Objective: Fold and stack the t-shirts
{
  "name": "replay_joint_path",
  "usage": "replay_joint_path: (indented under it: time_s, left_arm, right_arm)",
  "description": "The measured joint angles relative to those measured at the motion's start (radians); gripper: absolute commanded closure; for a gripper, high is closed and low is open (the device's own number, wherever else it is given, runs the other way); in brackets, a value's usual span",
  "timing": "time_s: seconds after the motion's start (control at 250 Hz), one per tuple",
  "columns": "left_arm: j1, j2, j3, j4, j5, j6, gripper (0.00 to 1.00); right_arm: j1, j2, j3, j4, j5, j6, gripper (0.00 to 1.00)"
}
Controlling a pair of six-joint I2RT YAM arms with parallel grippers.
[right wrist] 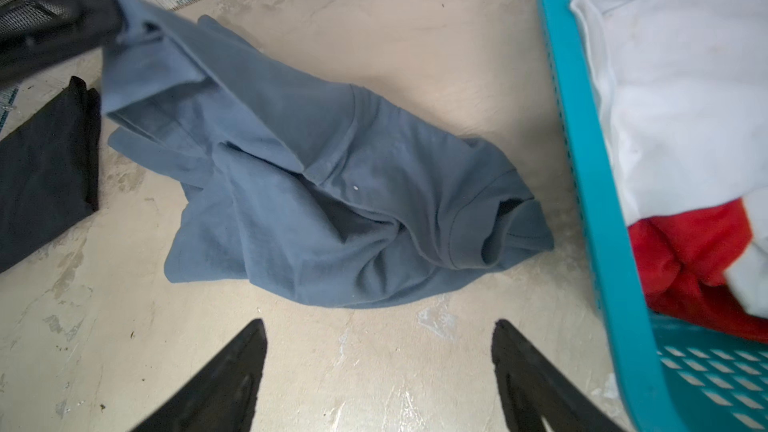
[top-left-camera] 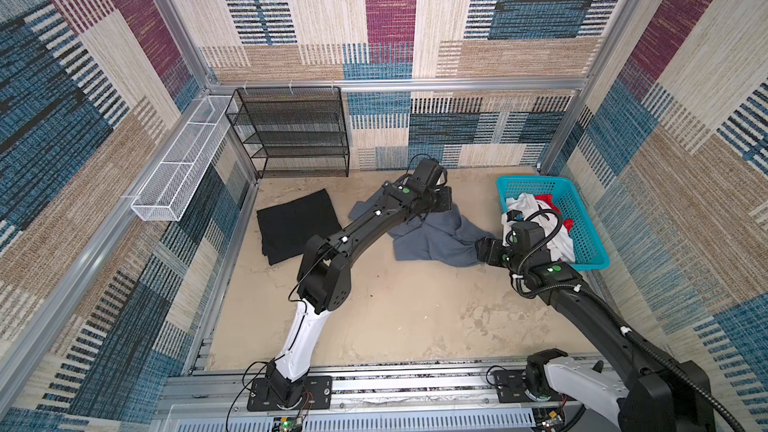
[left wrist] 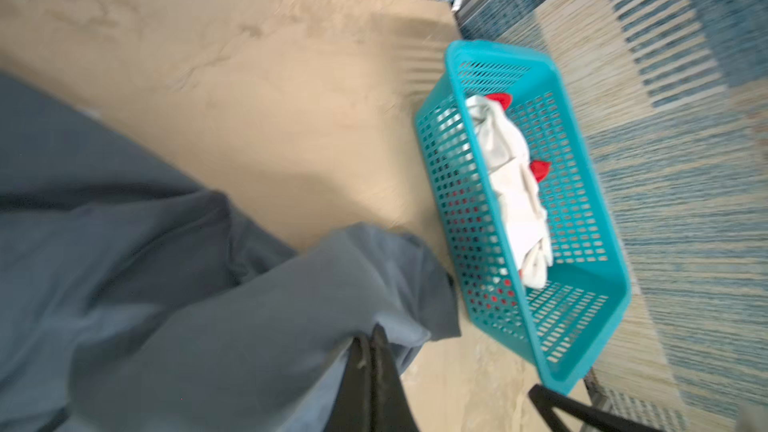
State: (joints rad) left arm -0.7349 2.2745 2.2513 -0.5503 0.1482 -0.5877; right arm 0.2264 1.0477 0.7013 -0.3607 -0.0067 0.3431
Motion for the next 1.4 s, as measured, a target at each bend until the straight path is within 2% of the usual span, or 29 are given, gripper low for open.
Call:
replay_joint_path:
  time_s: [0.04,0.116,0.212,0.284,0.324,0.356,0.424,0.468,0.572,0.648,0.744,0.848,0.984,1.084,1.3,1.399]
  left_arm:
    - [-0.009,0.039,0.121,-0.050,0.013,0.021,1.00]
    - [-0.026,0.049,0.251,-0.116,0.027,0.061,1.00]
    - [-0.040,-0.038,0.272,-0.122,0.050,0.108,1.00]
    - [-0.040,-0.201,0.127,-0.079,0.064,0.137,1.00]
    - [-0.039,-0.344,-0.024,-0.019,0.050,0.155,1.00]
    - [-0.037,-0.410,-0.085,-0.011,0.034,0.162,1.00]
    - [-0.021,-0.634,-0.271,0.028,-0.061,0.175,1.00]
    - [-0.005,-0.716,-0.336,0.054,-0.117,0.177,1.00]
    - [0.098,-0.908,-0.586,0.085,-0.307,0.167,1.00]
    - [0.207,-0.993,-0.802,0.085,-0.368,0.137,1.00]
    - [0.343,-1.024,-1.025,0.091,-0.396,0.085,1.00]
    - [0.434,-0.982,-1.088,0.109,-0.406,0.060,1.00]
    - [0.461,-0.836,-1.027,0.142,-0.403,0.061,1.00]
    - [0.464,-0.793,-1.019,0.159,-0.402,0.060,1.00]
    - [0.465,-0.828,-1.085,0.174,-0.344,0.060,1.00]
    - [0.465,-0.890,-1.130,0.171,-0.328,0.059,1.00]
  right_arm:
    - [-0.002,-0.009,0.001,-0.007,0.002,0.000,0.15]
    - [-0.003,-0.032,0.004,-0.020,0.011,0.000,0.14]
    - [-0.003,-0.062,0.008,-0.031,0.019,-0.001,0.15]
    - [-0.003,-0.085,0.019,-0.044,0.033,-0.005,0.14]
    - [-0.003,-0.098,0.026,-0.051,0.041,-0.008,0.14]
    - [-0.003,-0.107,0.031,-0.056,0.046,-0.008,0.15]
    - [-0.003,-0.127,0.043,-0.064,0.055,-0.011,0.14]
    - [-0.003,-0.135,0.050,-0.064,0.056,-0.012,0.15]
    - [-0.003,-0.135,0.055,-0.062,0.042,-0.019,0.15]
    - [-0.003,-0.108,0.048,-0.049,0.003,-0.020,0.14]
    - [-0.003,-0.063,0.021,-0.030,-0.068,-0.024,0.12]
    - [-0.001,-0.026,0.000,-0.021,-0.143,-0.031,0.13]
    - [0.003,0.010,-0.011,0.002,-0.203,-0.046,0.13]
    - [0.008,0.039,-0.022,0.007,-0.230,-0.054,0.15]
    - [0.071,0.201,0.048,0.039,-0.248,-0.056,0.15]
    - [0.097,0.359,0.154,0.080,-0.246,-0.056,0.15]
